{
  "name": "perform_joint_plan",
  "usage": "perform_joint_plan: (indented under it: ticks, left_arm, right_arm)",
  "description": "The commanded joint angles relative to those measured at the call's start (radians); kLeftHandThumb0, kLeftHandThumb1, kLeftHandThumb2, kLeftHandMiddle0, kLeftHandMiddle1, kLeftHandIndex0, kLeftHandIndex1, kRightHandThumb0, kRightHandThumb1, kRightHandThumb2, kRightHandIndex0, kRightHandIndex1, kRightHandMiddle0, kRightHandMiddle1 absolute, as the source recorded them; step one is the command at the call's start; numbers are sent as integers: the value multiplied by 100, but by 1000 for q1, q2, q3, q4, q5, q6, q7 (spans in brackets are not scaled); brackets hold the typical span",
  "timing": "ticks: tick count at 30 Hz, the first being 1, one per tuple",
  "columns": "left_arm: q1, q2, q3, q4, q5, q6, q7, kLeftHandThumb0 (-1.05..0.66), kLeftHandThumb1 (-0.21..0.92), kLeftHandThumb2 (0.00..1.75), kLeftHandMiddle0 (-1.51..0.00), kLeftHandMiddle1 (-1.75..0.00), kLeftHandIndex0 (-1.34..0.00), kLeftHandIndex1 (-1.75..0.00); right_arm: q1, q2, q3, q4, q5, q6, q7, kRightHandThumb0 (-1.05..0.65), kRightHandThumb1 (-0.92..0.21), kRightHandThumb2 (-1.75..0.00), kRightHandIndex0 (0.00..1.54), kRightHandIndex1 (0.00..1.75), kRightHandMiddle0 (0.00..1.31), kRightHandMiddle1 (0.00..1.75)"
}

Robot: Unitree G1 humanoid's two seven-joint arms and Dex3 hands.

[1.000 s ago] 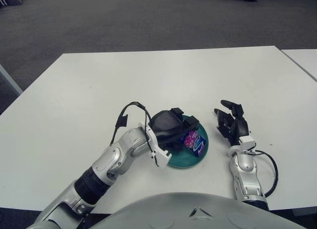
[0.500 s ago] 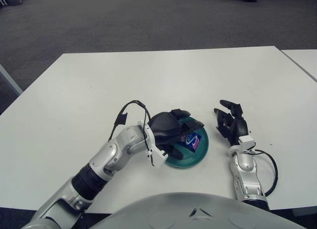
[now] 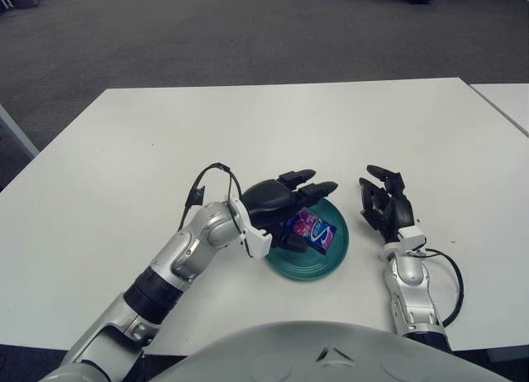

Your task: Put the gum into the plate.

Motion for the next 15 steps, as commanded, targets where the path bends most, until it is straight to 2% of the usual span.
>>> perform_joint_plan:
  ticks: [1,8,10,14,15]
  left_arm:
    - [18,-34,55,-75,-80,153,-44,-105,92,54,0,0,0,0]
    - [100,-152,105,-162,-175,369,21,-105,92,65,-1,0,0,0]
    - [121,-191,137,-150,-209,381,71,-105,92,75,-3,-1,-1,-1]
    - [192,-316,209,-21,-337,332,197,-105,92,94,-8,-3,-5,-4]
    - [200,-334,223,-4,-359,332,215,-105,92,101,-11,-2,-3,-14]
  right_arm:
    - [68,18,0,98,11,65,-1,-63,-92,-67,44,31,0,99]
    - [74,19,0,93,7,68,-7,-62,-92,-68,48,33,0,102]
    - [74,20,1,93,5,68,-9,-62,-92,-68,49,34,0,102]
    - [78,21,1,92,3,65,-13,-62,-92,-68,51,37,0,104]
    - [78,22,1,92,3,65,-13,-62,-92,-68,52,39,0,104]
